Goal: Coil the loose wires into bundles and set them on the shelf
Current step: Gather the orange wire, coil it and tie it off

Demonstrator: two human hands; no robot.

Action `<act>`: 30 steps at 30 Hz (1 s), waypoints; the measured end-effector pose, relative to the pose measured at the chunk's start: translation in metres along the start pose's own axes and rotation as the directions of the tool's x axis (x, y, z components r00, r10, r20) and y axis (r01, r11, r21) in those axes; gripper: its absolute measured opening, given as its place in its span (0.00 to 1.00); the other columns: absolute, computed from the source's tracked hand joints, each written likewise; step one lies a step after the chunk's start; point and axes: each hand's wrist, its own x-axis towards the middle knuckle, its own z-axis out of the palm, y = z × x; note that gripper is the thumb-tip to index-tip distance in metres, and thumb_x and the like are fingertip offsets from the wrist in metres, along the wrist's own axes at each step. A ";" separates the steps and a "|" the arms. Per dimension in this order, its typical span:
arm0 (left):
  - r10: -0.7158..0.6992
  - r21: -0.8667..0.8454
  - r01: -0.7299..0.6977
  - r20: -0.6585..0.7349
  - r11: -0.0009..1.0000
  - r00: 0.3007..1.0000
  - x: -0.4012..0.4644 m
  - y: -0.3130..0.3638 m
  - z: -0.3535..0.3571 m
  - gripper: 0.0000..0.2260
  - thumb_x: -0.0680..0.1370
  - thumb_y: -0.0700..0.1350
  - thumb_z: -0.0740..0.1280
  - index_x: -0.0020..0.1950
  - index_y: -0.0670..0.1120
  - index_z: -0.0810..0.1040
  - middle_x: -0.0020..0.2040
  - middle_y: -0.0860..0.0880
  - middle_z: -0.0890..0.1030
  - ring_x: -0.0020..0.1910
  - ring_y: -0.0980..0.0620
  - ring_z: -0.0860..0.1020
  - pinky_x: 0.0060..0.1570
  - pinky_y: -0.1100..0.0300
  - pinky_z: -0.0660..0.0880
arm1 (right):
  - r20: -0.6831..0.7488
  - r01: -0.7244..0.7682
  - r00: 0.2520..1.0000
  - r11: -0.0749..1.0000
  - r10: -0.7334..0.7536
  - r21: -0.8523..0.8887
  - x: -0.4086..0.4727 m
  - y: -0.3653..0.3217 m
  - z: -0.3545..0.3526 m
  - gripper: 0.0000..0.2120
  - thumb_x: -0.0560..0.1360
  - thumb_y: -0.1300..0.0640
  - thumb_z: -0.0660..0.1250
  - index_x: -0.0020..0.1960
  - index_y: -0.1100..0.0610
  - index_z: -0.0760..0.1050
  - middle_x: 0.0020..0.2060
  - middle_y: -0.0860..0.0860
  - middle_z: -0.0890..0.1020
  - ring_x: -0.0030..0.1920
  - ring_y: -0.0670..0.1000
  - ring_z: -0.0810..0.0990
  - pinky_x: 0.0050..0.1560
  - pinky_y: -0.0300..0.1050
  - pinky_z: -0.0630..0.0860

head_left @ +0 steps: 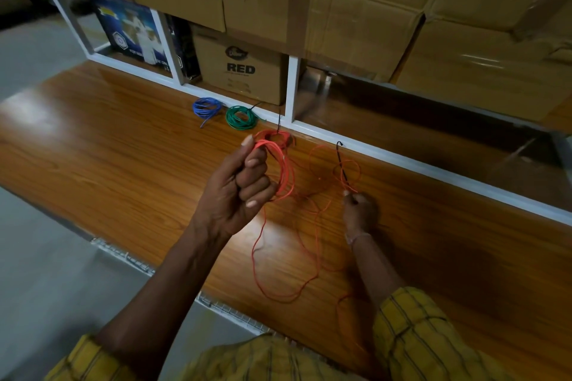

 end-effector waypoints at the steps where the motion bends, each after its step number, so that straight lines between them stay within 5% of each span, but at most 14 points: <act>1: -0.001 0.014 0.001 0.012 1.000 1.000 0.000 0.001 0.002 0.20 0.86 0.53 0.56 0.39 0.49 0.77 0.23 0.55 0.56 0.20 0.56 0.54 0.22 0.66 0.58 | -0.036 0.022 0.999 0.995 -0.025 -0.094 0.000 0.004 0.002 0.17 0.84 0.45 0.62 0.53 0.56 0.83 0.47 0.52 0.84 0.49 0.53 0.81 0.53 0.53 0.79; 11: -0.026 0.119 0.032 -0.056 0.992 0.998 0.004 0.002 0.020 0.19 0.88 0.51 0.55 0.42 0.46 0.75 0.26 0.54 0.54 0.21 0.56 0.52 0.22 0.64 0.57 | 0.058 0.050 0.997 0.984 -0.041 -0.171 0.011 0.001 0.002 0.17 0.81 0.42 0.64 0.50 0.54 0.84 0.46 0.52 0.86 0.48 0.55 0.85 0.51 0.58 0.83; 14: -0.025 0.222 0.050 -0.115 0.974 0.993 0.010 0.006 0.024 0.18 0.89 0.49 0.54 0.43 0.45 0.74 0.28 0.53 0.53 0.23 0.55 0.51 0.23 0.63 0.57 | 0.101 0.106 0.991 0.982 -0.091 -0.158 -0.001 -0.007 -0.013 0.13 0.81 0.47 0.67 0.48 0.54 0.84 0.42 0.52 0.85 0.45 0.54 0.84 0.49 0.54 0.82; 17: -0.026 0.260 0.062 -0.139 0.964 0.990 0.018 0.004 0.025 0.17 0.89 0.49 0.55 0.44 0.45 0.74 0.28 0.52 0.53 0.24 0.54 0.51 0.22 0.64 0.60 | 0.103 0.195 0.978 0.966 -0.179 -0.171 -0.008 -0.017 -0.027 0.08 0.82 0.54 0.67 0.54 0.53 0.84 0.51 0.51 0.86 0.51 0.51 0.84 0.54 0.50 0.81; 23: -0.055 0.220 0.089 -0.155 0.971 0.986 0.035 -0.011 0.026 0.18 0.89 0.50 0.55 0.44 0.46 0.74 0.28 0.53 0.53 0.24 0.55 0.51 0.23 0.64 0.61 | 0.213 0.291 0.905 0.902 -0.368 0.320 -0.041 -0.055 -0.054 0.09 0.82 0.57 0.66 0.51 0.53 0.85 0.50 0.46 0.87 0.54 0.44 0.83 0.52 0.38 0.73; 30: -0.026 0.041 0.034 -0.189 0.999 0.982 0.053 -0.022 0.021 0.19 0.89 0.53 0.56 0.45 0.45 0.76 0.24 0.55 0.61 0.19 0.59 0.60 0.27 0.63 0.70 | 0.510 0.048 0.762 0.820 -0.399 0.570 -0.092 -0.069 -0.065 0.29 0.87 0.48 0.49 0.54 0.66 0.83 0.43 0.65 0.86 0.51 0.64 0.84 0.60 0.56 0.76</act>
